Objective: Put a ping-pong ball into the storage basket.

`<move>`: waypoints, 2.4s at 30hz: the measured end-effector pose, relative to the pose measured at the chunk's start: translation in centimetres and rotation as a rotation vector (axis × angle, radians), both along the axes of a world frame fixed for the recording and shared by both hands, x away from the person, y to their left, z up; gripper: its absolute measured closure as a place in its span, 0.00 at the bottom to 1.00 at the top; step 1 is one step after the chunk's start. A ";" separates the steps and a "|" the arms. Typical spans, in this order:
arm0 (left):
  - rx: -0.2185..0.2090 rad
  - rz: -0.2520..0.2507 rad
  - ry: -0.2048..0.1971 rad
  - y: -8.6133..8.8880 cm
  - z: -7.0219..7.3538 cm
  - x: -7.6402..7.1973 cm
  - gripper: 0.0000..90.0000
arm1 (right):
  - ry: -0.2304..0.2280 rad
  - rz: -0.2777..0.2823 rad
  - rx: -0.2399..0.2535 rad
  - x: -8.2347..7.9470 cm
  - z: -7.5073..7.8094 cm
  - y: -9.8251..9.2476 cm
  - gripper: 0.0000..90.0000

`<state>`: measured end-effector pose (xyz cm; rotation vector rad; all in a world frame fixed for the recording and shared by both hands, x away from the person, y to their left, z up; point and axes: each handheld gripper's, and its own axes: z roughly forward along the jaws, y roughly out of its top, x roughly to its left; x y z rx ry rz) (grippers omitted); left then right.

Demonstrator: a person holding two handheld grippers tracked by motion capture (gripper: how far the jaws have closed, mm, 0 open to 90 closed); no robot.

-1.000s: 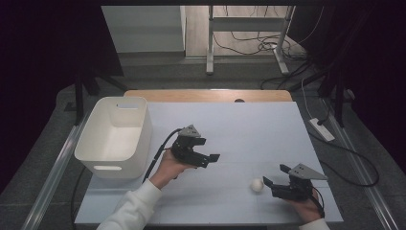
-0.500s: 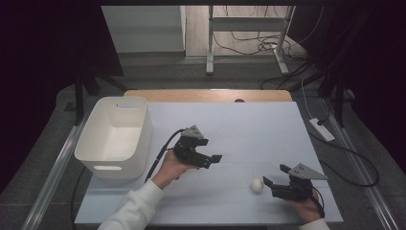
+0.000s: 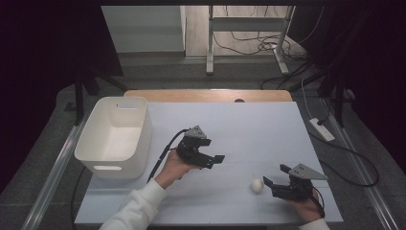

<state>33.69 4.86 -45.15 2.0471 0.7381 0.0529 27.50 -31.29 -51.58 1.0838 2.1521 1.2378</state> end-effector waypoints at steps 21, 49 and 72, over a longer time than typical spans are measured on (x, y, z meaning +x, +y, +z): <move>0.001 -0.015 0.001 -0.7 0.1 0.0 0.17 | 0.001 0.000 -0.001 0.0 0.0 0.0 0.17; 0.009 -0.029 0.003 -1.8 0.0 0.3 0.17 | 0.000 0.001 0.002 0.0 0.0 0.0 0.17; 0.032 -0.079 0.012 -4.0 -0.8 -0.3 0.17 | -0.002 -0.003 0.006 0.0 0.1 0.0 0.17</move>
